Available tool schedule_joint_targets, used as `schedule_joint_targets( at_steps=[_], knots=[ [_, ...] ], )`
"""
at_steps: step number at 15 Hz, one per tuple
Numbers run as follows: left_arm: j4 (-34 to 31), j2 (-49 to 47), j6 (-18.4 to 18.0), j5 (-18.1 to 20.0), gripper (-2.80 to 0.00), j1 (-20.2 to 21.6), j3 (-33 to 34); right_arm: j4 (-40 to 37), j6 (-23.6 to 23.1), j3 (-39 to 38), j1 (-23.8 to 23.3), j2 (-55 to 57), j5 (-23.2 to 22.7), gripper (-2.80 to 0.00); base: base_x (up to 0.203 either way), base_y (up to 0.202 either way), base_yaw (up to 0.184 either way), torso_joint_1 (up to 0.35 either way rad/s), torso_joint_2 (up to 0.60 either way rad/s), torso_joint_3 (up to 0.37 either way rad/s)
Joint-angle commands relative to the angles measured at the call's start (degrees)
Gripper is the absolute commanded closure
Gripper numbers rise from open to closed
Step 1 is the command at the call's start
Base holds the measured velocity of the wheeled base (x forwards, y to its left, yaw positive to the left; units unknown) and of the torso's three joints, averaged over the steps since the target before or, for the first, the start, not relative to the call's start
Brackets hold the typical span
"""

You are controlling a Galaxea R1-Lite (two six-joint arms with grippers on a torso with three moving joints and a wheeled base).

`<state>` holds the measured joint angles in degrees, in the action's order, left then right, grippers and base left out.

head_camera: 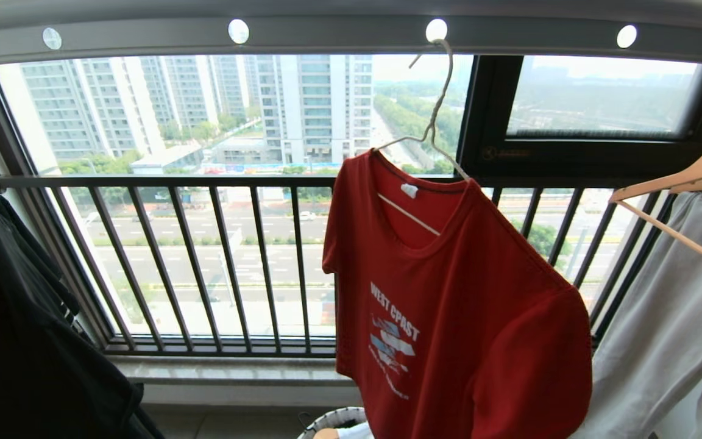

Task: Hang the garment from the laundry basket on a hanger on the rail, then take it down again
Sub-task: Take the clothes off the clothes rack

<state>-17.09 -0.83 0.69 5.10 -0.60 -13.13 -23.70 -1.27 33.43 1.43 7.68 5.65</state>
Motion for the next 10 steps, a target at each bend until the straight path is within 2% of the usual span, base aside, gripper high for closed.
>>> schedule_joint_targets(
  at_steps=[1, 2, 3, 6, 8, 10],
  knots=[
    [13.3, 0.8, -2.8, -3.1, 0.0, 0.1, 8.6, 1.5, 0.1, -9.5, -0.5, -7.3, -7.1, 0.0, 0.0, 0.0, 0.0, 0.0, 0.0, 0.0],
    [18.3, 0.8, -5.2, -4.3, 0.0, 0.1, 11.7, 5.8, 0.9, -13.5, -0.6, -7.5, -8.4, 0.0, 0.0, 0.0, 0.0, 0.0, 0.0, 0.0],
    [19.7, 0.8, -6.9, -4.9, 0.0, 0.1, 13.2, 11.7, 1.0, -18.0, -0.7, -7.6, -9.5, 0.0, 0.0, 0.0, 0.0, 0.0, 0.0, 0.0],
    [17.2, 0.8, -7.2, -4.7, 0.0, 0.0, 13.1, 27.4, -1.3, -32.3, -0.7, -7.7, -12.7, 0.0, 0.0, 0.0, 0.0, 0.0, 0.0, 0.0],
    [16.9, 0.8, -6.9, -4.6, 0.0, 0.0, 13.1, 30.3, -5.4, -33.5, -0.7, -7.7, -13.2, 0.0, 0.0, 0.0, 0.0, 0.0, 0.0, 0.0],
    [16.9, 0.8, -6.8, -4.6, 0.0, 0.1, 13.1, 28.7, -6.8, -33.4, -0.7, -7.7, -7.6, 0.0, 0.0, 0.0, 0.0, 0.0, 0.0, 0.0]
  ],
)
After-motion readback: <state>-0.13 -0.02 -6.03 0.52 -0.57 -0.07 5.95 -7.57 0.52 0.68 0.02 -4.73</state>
